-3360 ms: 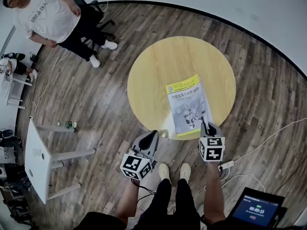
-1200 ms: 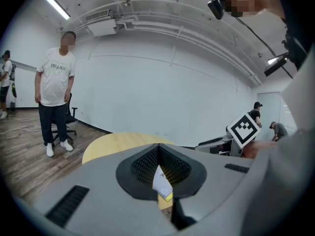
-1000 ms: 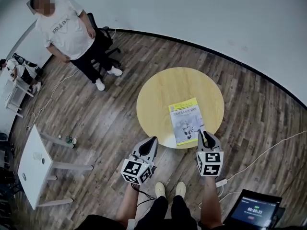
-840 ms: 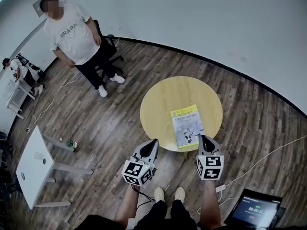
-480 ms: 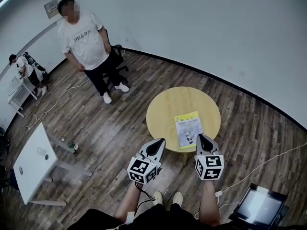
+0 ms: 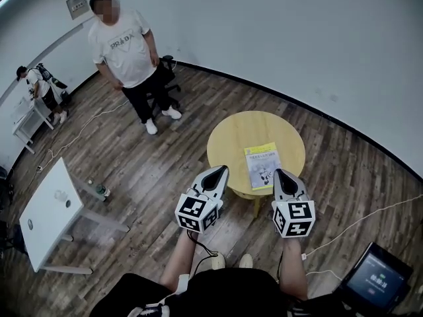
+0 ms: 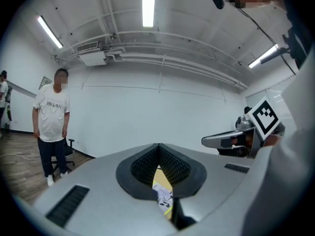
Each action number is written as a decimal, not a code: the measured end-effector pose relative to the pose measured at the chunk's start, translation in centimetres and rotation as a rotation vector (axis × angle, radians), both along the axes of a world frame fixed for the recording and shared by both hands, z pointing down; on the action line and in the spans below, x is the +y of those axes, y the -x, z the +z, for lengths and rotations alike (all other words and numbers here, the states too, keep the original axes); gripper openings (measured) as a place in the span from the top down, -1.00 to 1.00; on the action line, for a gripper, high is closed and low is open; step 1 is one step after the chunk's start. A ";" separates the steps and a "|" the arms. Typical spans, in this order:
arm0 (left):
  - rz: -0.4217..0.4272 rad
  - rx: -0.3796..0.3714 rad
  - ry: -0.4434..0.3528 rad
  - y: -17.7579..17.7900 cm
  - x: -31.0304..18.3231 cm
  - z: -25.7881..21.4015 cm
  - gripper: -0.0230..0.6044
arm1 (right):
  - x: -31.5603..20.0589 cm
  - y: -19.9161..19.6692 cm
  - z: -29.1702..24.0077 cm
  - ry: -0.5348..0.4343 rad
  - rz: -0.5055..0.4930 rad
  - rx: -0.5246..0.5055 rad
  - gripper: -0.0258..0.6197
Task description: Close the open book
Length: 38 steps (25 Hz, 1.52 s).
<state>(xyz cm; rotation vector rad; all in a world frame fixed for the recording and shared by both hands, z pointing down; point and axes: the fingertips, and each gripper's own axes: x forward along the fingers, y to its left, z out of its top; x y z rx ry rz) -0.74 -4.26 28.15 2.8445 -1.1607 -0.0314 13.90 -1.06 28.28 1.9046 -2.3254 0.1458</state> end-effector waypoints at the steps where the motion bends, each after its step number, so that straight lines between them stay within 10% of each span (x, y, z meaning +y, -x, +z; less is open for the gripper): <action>1: -0.006 0.003 0.003 0.2 -0.3 0.1 0.93 | 0.0 0.1 0.3 0.003 -0.003 -0.001 0.91; 38: 0.001 -0.004 -0.022 0.6 -0.8 -0.9 0.93 | -0.2 3.3 -2.7 -0.070 -0.073 0.002 0.91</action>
